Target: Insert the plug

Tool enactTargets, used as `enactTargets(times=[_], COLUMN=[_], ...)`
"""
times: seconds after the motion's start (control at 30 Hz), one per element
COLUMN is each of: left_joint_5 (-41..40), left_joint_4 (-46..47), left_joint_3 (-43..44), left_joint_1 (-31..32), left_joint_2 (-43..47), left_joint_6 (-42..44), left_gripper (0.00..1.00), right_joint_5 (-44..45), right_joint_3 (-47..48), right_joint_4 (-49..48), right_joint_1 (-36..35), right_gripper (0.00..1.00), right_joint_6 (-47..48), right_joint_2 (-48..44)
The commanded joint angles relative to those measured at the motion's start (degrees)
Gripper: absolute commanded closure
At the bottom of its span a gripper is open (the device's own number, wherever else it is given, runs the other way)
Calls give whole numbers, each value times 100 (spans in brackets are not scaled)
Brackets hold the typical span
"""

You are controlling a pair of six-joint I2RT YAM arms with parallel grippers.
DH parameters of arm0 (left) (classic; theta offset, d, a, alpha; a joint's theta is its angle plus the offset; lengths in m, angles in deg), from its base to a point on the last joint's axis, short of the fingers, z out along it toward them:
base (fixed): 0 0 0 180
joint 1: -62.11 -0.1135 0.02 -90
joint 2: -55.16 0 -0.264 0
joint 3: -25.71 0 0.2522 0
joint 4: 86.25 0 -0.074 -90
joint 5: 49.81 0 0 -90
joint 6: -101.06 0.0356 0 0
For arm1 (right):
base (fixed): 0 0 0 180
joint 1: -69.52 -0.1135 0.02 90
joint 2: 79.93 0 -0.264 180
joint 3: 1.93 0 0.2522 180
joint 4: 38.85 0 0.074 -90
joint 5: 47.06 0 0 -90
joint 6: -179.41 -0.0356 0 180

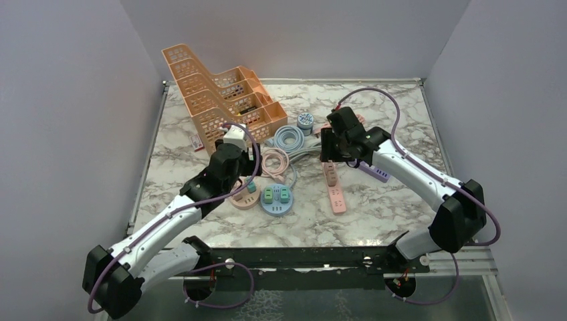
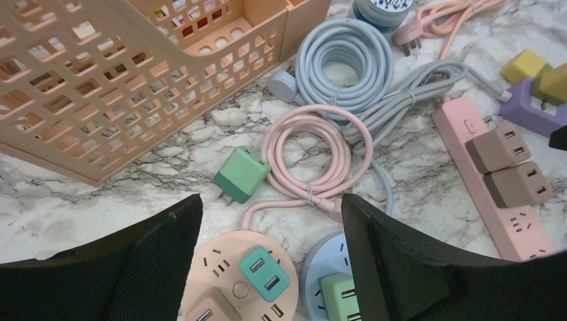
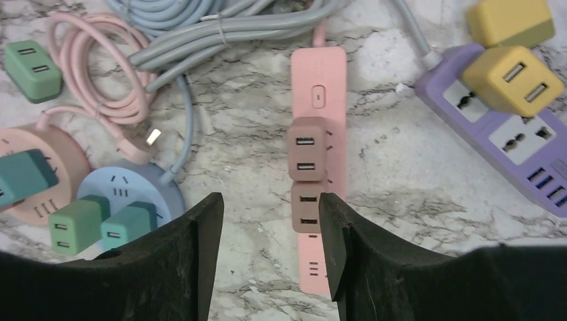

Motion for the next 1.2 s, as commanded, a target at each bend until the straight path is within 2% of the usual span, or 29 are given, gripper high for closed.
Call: enactTargets(times=[0.0,0.13,0.47,0.73,0.93,1.17], left_joint_5=[711,961,935,1236,1431,1720], left_joint_4=[-356,-676,-340,-8,-121,-190], left_joint_3=[414,743,994,1217,1505,1657], left_joint_1=[-277,-654,-862,-991,-1085,-1164], left_joint_2=[-617,-1377,-2647,-3484,-4027,-4301], left_joint_6=[-238,-367,249,850,1189,1299], left_gripper=[25,34,34,24,24,41], right_joint_5=[-739,-944,-1129,-1173,-1070,-963], right_joint_3=[73,-27,-339,-275,-207,-99], right_joint_4=[-628,-1079,-1482,-1457,-1442,-1419], right_joint_1=[2,2,2,2,2,2], right_gripper=[46,46,48,48,48,48], right_joint_6=[207,178,302,462,646,722], right_joint_2=[-31,-117,-211,-102,-9,111])
